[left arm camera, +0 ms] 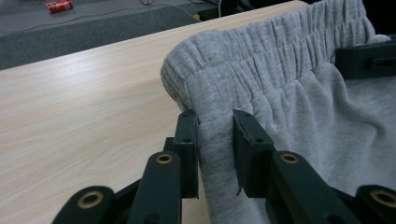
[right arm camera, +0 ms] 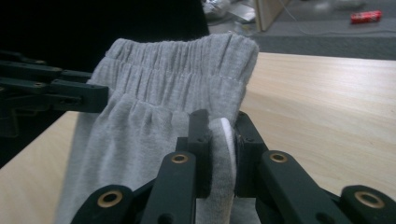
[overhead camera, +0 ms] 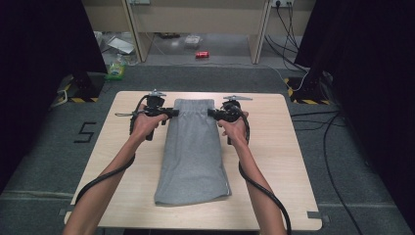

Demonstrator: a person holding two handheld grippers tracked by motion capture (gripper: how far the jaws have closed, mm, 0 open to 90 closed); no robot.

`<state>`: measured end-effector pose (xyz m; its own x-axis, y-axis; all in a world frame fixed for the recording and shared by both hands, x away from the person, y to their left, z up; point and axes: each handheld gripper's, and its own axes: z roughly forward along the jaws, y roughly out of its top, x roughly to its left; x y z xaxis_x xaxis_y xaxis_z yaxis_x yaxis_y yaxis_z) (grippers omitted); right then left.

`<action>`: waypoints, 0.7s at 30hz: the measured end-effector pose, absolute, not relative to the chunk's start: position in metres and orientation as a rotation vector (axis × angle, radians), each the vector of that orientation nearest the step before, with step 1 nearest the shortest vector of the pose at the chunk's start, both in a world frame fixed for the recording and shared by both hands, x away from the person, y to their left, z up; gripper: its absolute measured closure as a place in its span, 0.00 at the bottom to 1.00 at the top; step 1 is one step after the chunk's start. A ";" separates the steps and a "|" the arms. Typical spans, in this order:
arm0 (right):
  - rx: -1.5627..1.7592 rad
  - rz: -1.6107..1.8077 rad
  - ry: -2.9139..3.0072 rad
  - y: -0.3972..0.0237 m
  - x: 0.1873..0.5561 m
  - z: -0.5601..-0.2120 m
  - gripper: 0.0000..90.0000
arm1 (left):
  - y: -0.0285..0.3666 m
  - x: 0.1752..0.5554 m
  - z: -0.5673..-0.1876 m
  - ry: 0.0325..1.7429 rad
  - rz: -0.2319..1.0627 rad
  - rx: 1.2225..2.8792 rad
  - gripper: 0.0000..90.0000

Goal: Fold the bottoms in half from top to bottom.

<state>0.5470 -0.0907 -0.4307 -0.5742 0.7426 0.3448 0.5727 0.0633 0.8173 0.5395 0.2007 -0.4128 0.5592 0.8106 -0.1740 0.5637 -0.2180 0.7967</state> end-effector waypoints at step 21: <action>1.080 1.682 2.225 -0.105 0.453 -0.423 0.90 | 0.214 0.441 -0.412 0.828 0.404 1.912 0.89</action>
<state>0.4532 -0.1047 -0.4227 -0.7294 0.6186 0.2920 0.4496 0.1118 0.8862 0.4408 0.2140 -0.4119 0.7128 0.6977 -0.0713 0.3737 -0.2918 0.8804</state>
